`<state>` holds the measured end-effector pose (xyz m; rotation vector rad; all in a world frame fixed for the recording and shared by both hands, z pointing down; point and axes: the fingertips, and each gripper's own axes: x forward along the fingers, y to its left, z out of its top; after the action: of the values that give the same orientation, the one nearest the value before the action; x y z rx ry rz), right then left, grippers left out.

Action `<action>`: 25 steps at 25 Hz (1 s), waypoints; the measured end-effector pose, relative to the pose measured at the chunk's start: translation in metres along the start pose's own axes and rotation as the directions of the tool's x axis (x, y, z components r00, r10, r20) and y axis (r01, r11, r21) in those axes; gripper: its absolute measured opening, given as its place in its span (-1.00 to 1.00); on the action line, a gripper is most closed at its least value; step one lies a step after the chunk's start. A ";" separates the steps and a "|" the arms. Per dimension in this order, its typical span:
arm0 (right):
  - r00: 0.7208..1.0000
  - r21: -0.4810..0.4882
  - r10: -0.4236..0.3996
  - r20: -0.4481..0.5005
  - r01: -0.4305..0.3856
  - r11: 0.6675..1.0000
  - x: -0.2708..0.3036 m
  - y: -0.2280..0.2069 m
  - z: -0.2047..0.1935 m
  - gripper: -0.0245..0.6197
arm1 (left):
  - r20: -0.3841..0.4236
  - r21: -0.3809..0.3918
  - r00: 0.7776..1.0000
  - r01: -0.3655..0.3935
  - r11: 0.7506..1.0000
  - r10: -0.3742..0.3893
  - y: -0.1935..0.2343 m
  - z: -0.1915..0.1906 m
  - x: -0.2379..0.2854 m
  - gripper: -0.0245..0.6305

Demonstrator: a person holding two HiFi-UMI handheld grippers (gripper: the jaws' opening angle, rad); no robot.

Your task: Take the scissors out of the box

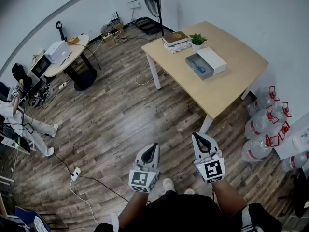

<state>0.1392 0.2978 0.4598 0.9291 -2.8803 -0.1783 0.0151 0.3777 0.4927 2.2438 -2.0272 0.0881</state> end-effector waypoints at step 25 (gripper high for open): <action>0.996 -0.018 -0.082 0.045 0.083 0.996 0.029 0.024 0.026 -0.94 | 0.056 0.010 0.995 0.076 0.997 -0.077 0.047 0.019 -0.010 -0.93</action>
<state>0.0981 0.3024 0.4399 1.0539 -2.8761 -0.2373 -0.0336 0.3809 0.4753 2.3515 -1.9685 0.0262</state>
